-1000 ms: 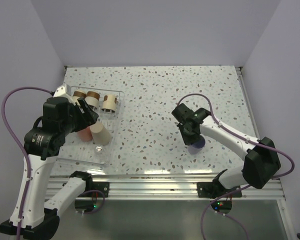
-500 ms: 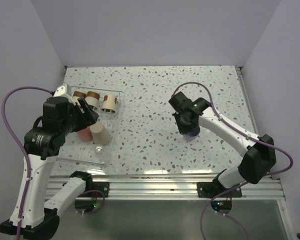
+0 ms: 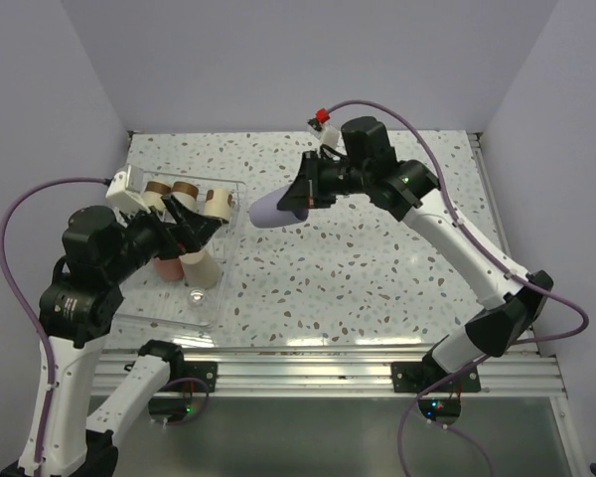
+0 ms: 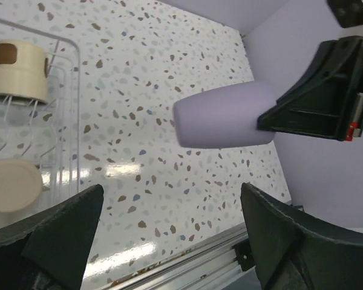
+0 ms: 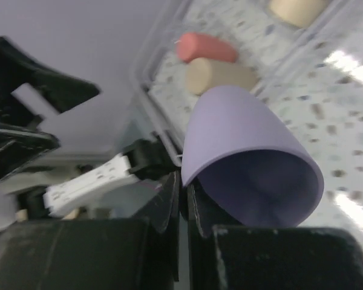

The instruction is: Load the cups into the dish rack

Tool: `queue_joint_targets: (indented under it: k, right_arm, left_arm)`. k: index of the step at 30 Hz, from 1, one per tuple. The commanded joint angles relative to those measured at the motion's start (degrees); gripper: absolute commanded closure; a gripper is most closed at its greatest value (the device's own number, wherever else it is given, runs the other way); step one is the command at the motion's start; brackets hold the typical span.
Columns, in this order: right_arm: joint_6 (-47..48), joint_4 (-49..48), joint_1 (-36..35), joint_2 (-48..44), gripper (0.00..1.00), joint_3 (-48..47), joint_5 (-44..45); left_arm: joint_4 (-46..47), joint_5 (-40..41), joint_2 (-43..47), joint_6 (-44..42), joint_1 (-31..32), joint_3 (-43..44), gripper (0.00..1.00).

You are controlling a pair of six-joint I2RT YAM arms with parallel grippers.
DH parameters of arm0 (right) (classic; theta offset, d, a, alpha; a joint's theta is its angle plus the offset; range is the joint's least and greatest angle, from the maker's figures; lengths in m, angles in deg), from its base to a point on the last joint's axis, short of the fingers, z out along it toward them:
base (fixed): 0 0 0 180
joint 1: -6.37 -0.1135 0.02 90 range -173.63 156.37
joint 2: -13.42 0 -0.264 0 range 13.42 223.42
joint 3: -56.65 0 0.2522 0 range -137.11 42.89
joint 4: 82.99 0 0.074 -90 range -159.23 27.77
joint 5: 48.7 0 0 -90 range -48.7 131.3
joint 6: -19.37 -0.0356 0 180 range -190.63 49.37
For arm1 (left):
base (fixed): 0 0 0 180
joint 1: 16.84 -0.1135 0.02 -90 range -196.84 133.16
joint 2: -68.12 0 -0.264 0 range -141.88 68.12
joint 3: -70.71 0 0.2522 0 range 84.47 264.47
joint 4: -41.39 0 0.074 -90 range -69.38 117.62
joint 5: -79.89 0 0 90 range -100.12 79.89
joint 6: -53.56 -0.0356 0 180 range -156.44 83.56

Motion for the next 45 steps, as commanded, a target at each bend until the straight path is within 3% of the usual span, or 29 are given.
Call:
queue_joint_targets:
  k: [1,2,8,12,17,25,32,41,44,45]
  right_arm:
    - [-20.2,-25.8,0.1,-1.5,1.0,6.3,-22.0]
    - [-23.5,-35.0,0.2,-1.8,1.0,9.4,-23.4]
    - [-41.7,-58.8,0.2,-3.2,1.0,16.1,-27.4]
    - [-52.0,-69.6,0.2,-3.3,1.0,18.7,-27.1]
    - [-57.8,-77.5,0.1,-3.5,1.0,21.4,-26.9]
    - [-63.4,-84.0,0.0,-4.2,1.0,24.8,-26.4]
    - [-63.7,-84.6,-0.8,-4.4,1.0,24.6,-26.0]
    - [-64.1,-85.4,-1.1,-4.4,1.0,25.0,-25.9]
    - [-64.1,-85.4,-1.1,-4.6,1.0,25.5,-25.6]
    - [-64.1,-85.4,-1.0,-4.6,1.0,25.7,-25.5]
  left_arm:
    - [10.6,-8.1,2.2,3.5,0.2,-2.8,0.0]
    - [11.5,-8.8,2.5,4.0,0.2,-3.3,0.0]
    - [17.1,-9.1,6.0,8.3,0.2,-7.2,0.0]
    - [20.2,-9.9,7.4,10.0,0.3,-8.9,0.0]
    - [20.4,-8.5,7.9,10.2,0.2,-8.4,0.0]
    - [27.2,-10.0,8.8,13.7,0.2,-10.0,0.0]
    - [34.6,-15.4,7.7,17.4,0.2,-12.4,0.0]
    - [39.4,-15.7,7.2,19.8,0.2,-13.0,0.02]
    - [40.0,-16.1,7.1,20.1,0.2,-13.1,0.21]
    - [40.0,-16.4,7.1,20.2,0.2,-13.2,0.33]
